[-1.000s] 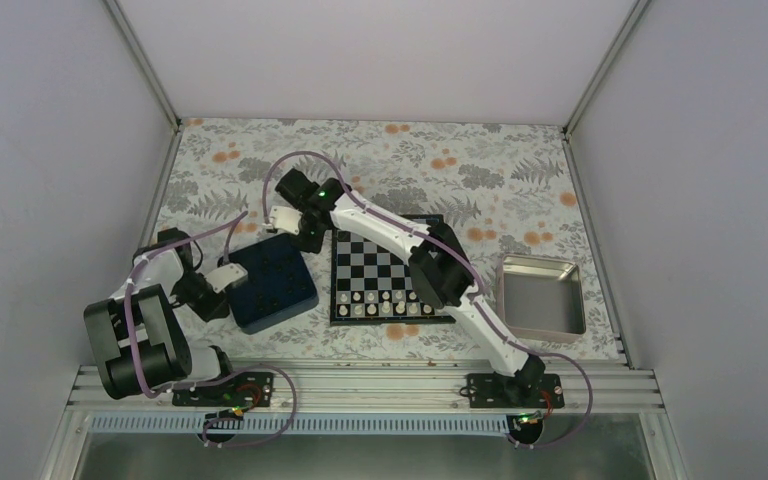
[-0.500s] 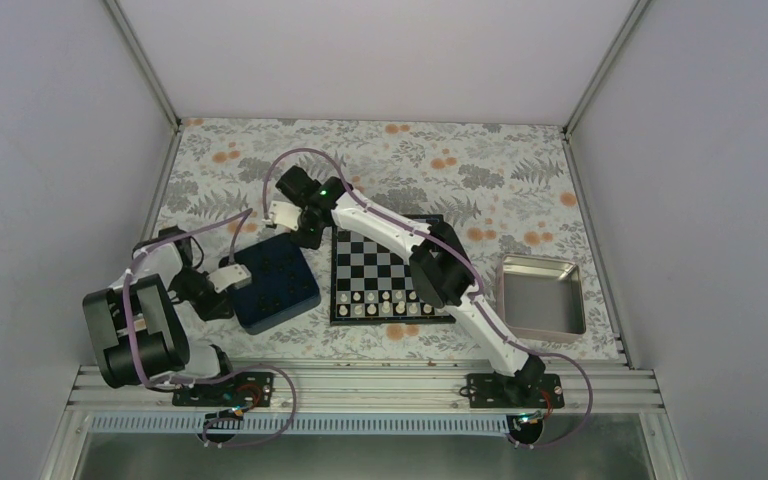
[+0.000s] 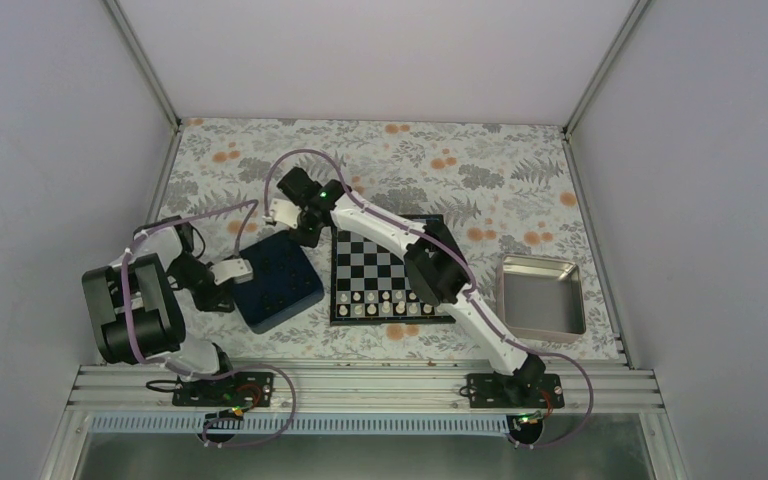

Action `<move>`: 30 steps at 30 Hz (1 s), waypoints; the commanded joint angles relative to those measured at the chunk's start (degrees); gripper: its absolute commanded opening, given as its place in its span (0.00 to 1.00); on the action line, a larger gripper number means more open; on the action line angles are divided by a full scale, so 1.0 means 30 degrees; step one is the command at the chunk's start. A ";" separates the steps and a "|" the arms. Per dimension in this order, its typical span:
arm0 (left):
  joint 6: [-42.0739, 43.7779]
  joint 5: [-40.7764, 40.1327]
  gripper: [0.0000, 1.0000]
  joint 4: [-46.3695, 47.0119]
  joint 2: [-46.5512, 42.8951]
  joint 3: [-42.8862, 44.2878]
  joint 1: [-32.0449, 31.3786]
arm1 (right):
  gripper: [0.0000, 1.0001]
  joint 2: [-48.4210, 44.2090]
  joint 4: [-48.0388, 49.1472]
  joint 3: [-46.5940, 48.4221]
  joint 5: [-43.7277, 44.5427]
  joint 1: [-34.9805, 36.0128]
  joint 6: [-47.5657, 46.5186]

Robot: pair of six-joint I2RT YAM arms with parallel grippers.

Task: Set up the chess pieces on the board
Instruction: Adjust the storage box at the center of the board.

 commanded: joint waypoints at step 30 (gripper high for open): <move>0.3139 -0.1306 0.25 -0.0461 -0.0071 0.2718 0.5333 | 0.03 -0.2807 0.3867 -0.0982 0.1999 0.0048 0.1128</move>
